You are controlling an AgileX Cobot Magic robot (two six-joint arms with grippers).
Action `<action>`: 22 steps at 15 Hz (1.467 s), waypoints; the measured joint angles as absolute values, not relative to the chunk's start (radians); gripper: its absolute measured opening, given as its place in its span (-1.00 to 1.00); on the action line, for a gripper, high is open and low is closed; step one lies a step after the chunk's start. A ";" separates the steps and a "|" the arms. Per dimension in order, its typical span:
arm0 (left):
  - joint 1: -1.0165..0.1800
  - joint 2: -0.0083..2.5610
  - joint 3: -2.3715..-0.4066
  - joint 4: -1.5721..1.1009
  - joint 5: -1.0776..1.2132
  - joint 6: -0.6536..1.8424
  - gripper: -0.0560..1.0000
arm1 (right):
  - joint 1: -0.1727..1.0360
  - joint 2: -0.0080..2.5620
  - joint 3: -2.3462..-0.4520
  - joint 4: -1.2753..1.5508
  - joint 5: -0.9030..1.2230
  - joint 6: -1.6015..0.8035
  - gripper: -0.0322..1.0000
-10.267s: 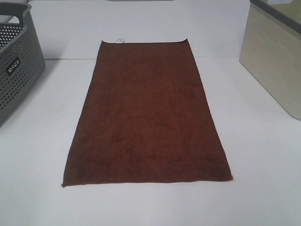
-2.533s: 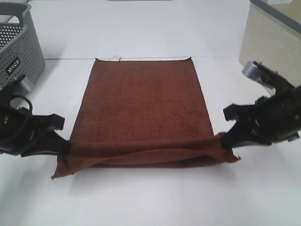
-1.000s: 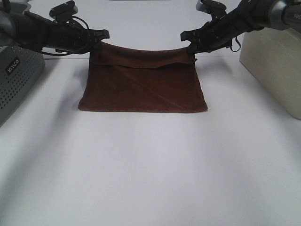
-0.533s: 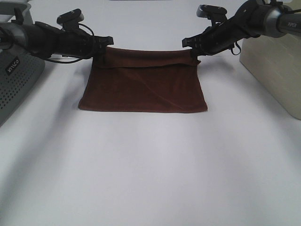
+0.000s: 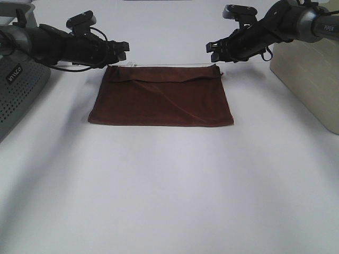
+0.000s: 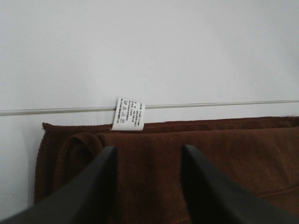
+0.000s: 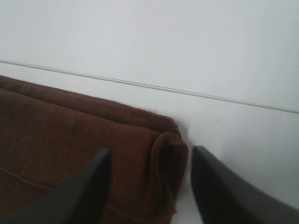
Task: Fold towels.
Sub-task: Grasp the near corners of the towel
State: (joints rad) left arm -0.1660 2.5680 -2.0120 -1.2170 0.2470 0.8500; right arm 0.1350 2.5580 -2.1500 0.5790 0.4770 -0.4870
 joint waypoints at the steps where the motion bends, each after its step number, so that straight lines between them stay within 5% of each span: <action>1: -0.166 2.567 -2.012 -1.217 0.259 0.850 0.29 | 0.135 2.558 -2.150 0.575 0.492 -0.487 0.31; 3: -0.163 2.546 -2.012 -1.183 0.278 0.848 0.66 | 0.135 2.545 -2.150 0.548 0.599 -0.487 0.59; 11: -0.052 2.508 -2.016 -0.922 0.787 0.536 0.69 | 0.134 2.454 -2.153 0.431 0.974 -0.324 0.61; 17: -0.046 2.362 -1.858 -0.859 0.854 0.418 0.69 | 0.134 2.404 -2.141 0.430 1.159 -0.228 0.61; 22: -0.032 2.199 -1.535 -0.790 0.738 0.418 0.69 | 0.130 2.231 -1.753 0.523 1.021 -0.256 0.59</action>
